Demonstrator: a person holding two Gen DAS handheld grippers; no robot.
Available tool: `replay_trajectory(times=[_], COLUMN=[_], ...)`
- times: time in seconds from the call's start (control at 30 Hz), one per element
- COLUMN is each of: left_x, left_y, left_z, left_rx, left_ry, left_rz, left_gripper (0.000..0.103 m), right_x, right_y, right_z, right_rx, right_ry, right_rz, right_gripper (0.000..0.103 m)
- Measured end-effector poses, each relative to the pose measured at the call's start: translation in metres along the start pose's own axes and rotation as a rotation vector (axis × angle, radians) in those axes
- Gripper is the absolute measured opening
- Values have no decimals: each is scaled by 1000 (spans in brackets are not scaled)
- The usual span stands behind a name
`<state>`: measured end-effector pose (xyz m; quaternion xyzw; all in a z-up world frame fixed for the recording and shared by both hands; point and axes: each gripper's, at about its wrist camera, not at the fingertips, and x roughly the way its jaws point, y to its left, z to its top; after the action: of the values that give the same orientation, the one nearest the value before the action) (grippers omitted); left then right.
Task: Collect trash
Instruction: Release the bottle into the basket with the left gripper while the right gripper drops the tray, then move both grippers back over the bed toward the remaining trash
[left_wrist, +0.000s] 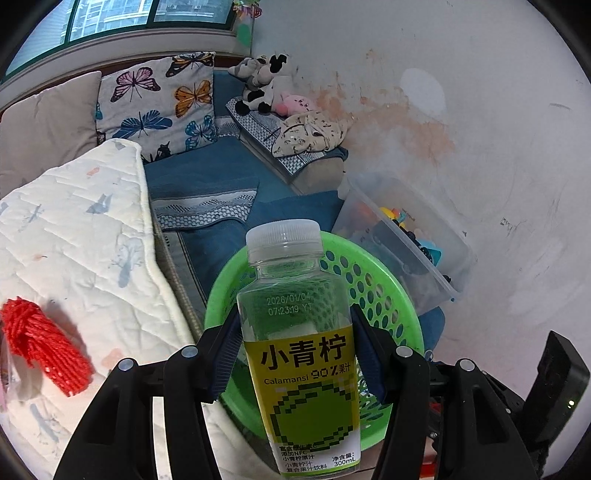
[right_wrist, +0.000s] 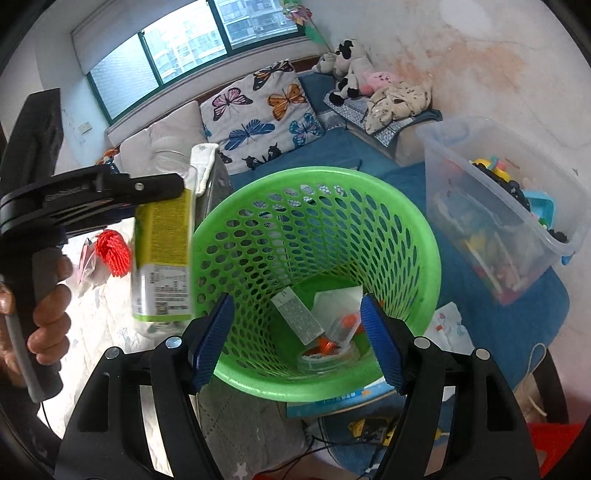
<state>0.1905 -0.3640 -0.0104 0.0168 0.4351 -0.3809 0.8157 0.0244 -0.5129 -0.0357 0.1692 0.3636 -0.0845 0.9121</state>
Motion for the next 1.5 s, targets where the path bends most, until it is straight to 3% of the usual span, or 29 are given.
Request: replay_trajectory(times=[0.37, 0.7, 1.0, 1.5], left_x=[17, -7, -46, -105], left_y=[-14, -12, 24, 125], left_z=[-4, -10, -20, -47], left_rx=[13, 50, 12, -136], left_ry=[31, 6, -29, -75], left_rz=[-7, 1, 65, 230], left_gripper=[55, 58, 60, 60], right_x=[-11, -18, -18, -9], right_y=[-8, 1, 29, 104], right_z=[-4, -6, -4, 0], right_rx=[22, 12, -28, -146], right_ry=[-15, -25, -17, -2], right_rz=[0, 9, 49, 150], right_gripper=[71, 71, 73, 75])
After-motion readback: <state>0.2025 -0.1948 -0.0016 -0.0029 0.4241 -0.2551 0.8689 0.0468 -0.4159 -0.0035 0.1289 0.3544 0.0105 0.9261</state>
